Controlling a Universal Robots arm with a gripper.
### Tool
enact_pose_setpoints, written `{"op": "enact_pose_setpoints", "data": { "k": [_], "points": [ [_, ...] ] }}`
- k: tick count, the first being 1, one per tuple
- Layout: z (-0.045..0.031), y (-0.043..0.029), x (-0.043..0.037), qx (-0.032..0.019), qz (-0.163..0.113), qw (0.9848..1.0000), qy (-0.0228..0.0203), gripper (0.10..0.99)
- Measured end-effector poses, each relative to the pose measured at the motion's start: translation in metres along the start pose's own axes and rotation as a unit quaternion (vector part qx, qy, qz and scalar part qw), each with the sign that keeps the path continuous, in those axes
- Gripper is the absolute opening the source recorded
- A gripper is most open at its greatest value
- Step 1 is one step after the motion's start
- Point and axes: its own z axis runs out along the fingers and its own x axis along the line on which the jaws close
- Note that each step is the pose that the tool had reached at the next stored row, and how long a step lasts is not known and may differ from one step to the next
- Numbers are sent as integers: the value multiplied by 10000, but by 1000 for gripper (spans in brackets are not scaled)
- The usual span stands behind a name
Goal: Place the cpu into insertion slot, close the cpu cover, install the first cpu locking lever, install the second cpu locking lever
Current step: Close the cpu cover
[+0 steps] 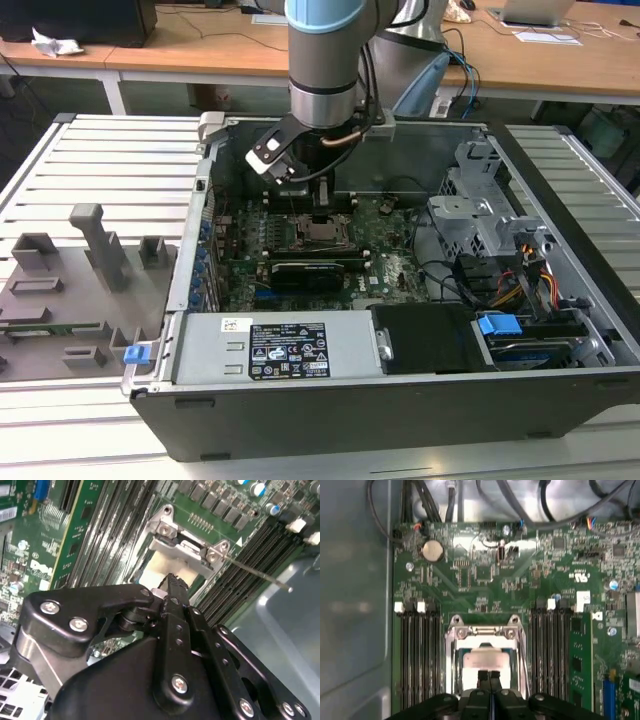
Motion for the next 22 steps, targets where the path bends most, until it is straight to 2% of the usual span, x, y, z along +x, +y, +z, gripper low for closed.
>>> {"op": "enact_pose_setpoints", "data": {
  "k": [4,13,20,22],
  "points": [
    [38,-14,-15,31,1,10000,-1,106],
    [38,-96,-17,30,-2,10000,0,106],
    [49,-119,-18,31,-2,10000,0,106],
    [48,-145,-19,31,-2,10000,1,106]
  ]
}}
